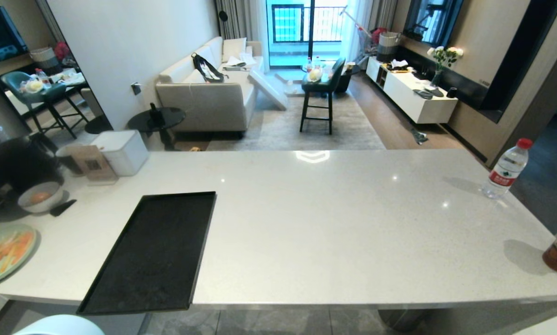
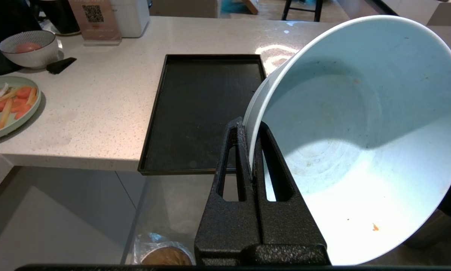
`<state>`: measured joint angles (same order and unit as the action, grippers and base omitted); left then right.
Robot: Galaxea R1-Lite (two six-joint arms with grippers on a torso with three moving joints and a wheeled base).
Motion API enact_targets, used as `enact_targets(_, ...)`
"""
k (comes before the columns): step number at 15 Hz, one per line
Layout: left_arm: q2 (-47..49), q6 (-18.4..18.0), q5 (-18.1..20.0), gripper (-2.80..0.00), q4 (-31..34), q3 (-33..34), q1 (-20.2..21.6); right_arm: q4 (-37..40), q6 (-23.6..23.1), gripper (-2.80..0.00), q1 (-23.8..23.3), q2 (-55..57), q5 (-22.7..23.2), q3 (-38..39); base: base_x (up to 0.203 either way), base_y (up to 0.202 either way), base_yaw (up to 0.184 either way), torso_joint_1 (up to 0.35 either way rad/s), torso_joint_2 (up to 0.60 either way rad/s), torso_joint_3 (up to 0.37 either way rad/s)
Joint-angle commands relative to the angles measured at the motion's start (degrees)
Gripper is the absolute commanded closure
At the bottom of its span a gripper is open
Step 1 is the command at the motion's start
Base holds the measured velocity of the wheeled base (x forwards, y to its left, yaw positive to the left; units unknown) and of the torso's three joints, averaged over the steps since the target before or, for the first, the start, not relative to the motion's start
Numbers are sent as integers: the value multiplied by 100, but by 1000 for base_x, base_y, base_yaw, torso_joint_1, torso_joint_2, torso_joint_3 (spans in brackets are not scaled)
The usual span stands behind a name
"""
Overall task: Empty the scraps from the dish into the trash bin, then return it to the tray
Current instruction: Put the bowl back to the table
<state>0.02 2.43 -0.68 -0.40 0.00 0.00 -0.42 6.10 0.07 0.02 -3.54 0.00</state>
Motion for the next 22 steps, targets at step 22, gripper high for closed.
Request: enact_targets(22, 4556, -207, 4, 0, 585, -1998, 6, -2, 5, 0, 1, -2, -4, 0, 0, 0, 0, 0, 0, 0)
